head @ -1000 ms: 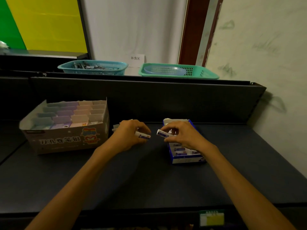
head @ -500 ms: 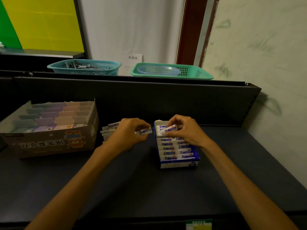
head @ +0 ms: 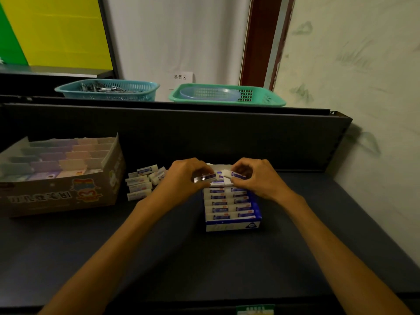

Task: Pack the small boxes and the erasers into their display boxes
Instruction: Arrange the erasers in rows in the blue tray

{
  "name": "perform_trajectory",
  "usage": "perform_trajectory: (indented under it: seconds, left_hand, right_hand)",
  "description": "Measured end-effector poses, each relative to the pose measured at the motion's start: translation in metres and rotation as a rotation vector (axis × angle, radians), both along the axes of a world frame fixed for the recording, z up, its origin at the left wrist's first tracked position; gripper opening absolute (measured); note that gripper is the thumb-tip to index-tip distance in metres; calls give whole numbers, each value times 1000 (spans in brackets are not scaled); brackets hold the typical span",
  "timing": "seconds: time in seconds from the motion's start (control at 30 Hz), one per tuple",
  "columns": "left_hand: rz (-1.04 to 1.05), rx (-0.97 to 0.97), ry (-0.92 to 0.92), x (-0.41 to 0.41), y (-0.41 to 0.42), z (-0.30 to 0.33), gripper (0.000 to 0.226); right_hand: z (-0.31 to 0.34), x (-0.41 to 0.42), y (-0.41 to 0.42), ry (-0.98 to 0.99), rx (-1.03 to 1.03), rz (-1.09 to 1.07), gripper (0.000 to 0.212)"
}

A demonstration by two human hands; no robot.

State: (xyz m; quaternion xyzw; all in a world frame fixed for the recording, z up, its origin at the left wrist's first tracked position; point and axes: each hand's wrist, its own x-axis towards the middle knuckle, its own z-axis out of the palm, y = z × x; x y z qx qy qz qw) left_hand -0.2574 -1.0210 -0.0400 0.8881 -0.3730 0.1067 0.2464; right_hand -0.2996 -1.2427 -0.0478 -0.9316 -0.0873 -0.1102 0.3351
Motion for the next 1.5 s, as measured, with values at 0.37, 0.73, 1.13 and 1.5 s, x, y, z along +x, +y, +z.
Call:
perform_trajectory:
  seconds: [0.37, 0.73, 1.13, 1.5]
  left_hand:
    - [77, 208, 57, 2, -29, -10, 37]
    - [87, 298, 75, 9, -33, -17, 37]
    - [24, 326, 24, 8, -31, -17, 32]
    - [41, 366, -20, 6, -35, -14, 30]
  right_hand:
    - [-8, 7, -21, -24, -115, 50, 24]
    - [-13, 11, -23, 77, -320, 77, 27]
    - [-12, 10, -19, 87, -372, 71, 32]
    - [-10, 7, -15, 109, -391, 79, 29]
